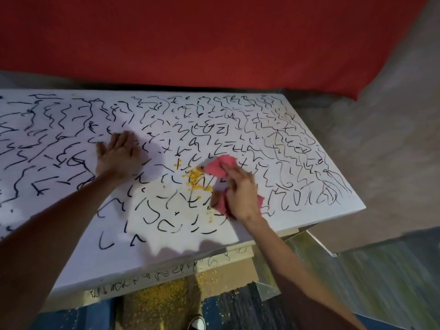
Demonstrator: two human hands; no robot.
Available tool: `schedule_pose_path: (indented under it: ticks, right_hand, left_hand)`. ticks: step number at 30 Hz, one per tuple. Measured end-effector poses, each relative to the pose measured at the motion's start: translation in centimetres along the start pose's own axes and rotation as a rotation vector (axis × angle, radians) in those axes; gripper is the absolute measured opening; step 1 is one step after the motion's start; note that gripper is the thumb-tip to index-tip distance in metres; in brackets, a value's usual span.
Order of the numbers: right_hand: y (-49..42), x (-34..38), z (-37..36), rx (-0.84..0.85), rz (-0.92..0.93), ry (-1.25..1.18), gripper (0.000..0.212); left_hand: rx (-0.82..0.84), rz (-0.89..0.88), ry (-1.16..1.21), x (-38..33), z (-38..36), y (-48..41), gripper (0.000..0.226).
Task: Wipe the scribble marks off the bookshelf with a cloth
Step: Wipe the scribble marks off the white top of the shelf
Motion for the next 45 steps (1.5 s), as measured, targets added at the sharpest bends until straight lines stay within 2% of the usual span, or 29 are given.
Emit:
schedule_pose_path:
  ticks: [3,6,8,10,12,15,18,21,23,25,27,29,31,33,35,39,42,43,45]
  right_hand:
    - [-3.3,-5.0,4.6,-0.101,-0.052,0.023,0.053]
    - [-4.3,-11.1,5.6,0.006,-0.312,0.413,0.05]
    - [-4.9,-11.9,5.4,0.035,-0.406,0.485,0.052]
    - [-6.9,-10.3,3.9,0.048,-0.402,0.461,0.053]
    - [-8.5,-6.8,1.2,0.101,-0.288,0.465,0.051]
    - [-7.7,-0.1,-4.2,0.248,0.062,0.515,0.049]
    - [-3.8,4.3,-7.9,0.355,0.336,0.52,0.046]
    - [-0.6,6.7,-8.2,0.387,0.526,0.352,0.042]
    - [-2.0,7.1,-7.0,0.372,0.535,0.11,0.043]
    - [-6.2,6.1,-5.5,0.279,0.461,-0.013,0.043]
    - [-10.8,4.2,-4.5,0.189,0.308,0.08,0.042]
    - [-13.6,2.2,-5.3,0.233,0.103,0.349,0.045]
    - [-14.2,2.9,-6.9,0.265,0.049,0.465,0.047]
    - [-13.1,6.4,-9.6,0.304,0.182,0.464,0.047]
    - [-10.4,10.0,-12.5,0.413,0.383,0.418,0.048]
    - [-3.1,13.0,-14.6,0.607,0.741,0.211,0.043]
    - [-0.3,12.3,-12.5,0.715,0.808,0.011,0.042]
    - [-0.9,11.4,-11.0,0.695,0.776,-0.043,0.043]
    - [-3.9,8.3,-6.7,0.522,0.607,-0.141,0.044]
  left_hand:
    - [-0.047,-0.01,0.126,-0.1,1.0,0.2,0.056]
    - [-0.11,-0.066,0.155,-0.7,2.1,1.7,0.05]
    - [-0.133,-0.062,0.142,-0.4,2.7,3.4,0.052]
    - [-0.134,-0.01,0.14,0.6,3.0,5.3,0.054]
    - [-0.125,0.022,0.107,1.6,3.4,6.9,0.055]
    - [-0.088,0.118,0.05,3.9,3.7,8.6,0.056]
    - [-0.027,0.203,0.004,5.6,3.0,9.5,0.057]
    - [-0.012,0.24,-0.037,6.2,2.1,10.2,0.055]
    - [-0.011,0.266,-0.066,6.2,1.7,10.2,0.055]
    - [-0.006,0.267,-0.087,6.1,1.6,10.1,0.056]
    - [-0.001,0.265,-0.111,6.2,1.5,10.0,0.057]
    - [0.023,0.289,-0.127,6.3,1.4,9.9,0.056]
    - [0.047,0.31,-0.148,6.3,1.3,9.8,0.055]
    - [0.05,0.321,-0.143,6.4,1.4,9.7,0.055]
    - [0.041,0.317,-0.14,6.4,1.4,9.6,0.055]
    - [0.024,0.308,-0.107,6.8,1.4,9.3,0.054]
    - [0.005,0.287,-0.095,6.6,1.4,9.2,0.055]
    - [-0.007,0.275,-0.099,6.6,1.4,9.1,0.055]
    - [-0.008,0.268,-0.112,7.0,1.3,9.0,0.055]
Point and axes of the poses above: each hand's wrist, its own y-axis away from the middle knuckle, its own z-axis out of the back of the hand, x = y × z, the point moved 9 cm from there along -y, towards the middle knuckle
